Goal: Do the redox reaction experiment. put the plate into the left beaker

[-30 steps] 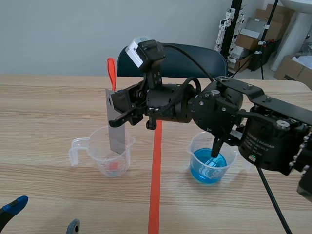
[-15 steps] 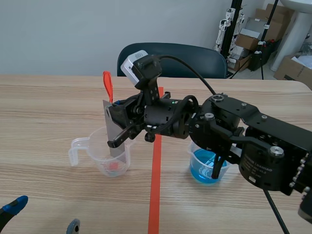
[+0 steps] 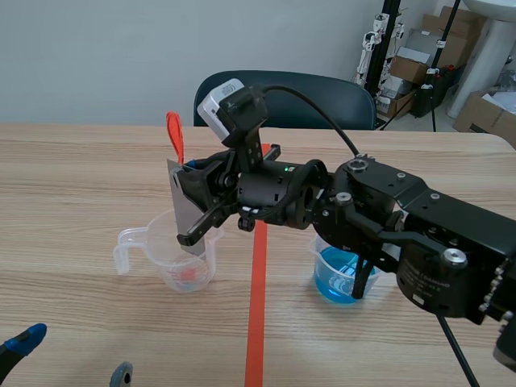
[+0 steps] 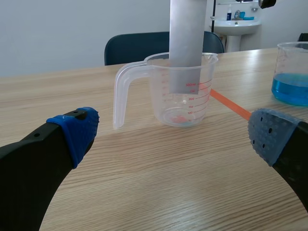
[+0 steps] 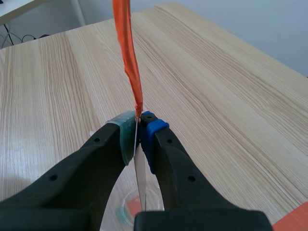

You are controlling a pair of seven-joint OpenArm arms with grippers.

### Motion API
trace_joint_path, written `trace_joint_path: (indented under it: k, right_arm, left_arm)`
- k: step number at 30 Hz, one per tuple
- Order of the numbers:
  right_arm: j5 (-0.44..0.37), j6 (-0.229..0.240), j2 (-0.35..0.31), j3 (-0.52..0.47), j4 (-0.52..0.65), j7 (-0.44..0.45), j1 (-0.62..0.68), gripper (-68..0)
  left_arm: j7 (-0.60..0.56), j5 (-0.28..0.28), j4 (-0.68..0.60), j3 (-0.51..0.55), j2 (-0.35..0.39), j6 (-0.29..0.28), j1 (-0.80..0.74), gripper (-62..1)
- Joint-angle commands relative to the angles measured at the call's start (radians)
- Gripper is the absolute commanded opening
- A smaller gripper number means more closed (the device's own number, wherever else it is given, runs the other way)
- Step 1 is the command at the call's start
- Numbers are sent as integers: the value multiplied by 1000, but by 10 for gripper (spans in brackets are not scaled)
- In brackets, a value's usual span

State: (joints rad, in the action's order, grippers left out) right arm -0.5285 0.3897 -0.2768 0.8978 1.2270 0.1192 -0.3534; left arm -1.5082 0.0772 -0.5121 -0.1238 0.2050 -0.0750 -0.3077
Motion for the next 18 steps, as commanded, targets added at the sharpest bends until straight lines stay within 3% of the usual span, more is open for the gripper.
trace_joint_path:
  k: [1, 18]
  right_arm:
    - [9, 4, 14, -6, 4, 22, -6, -669]
    - [80, -1, 22, -6, -2, 68, 11, -669]
  left_arm:
    - [-46, -6, -13, 1, 9, 1, -8, 14]
    - [-46, -6, -13, 1, 9, 1, -8, 14]
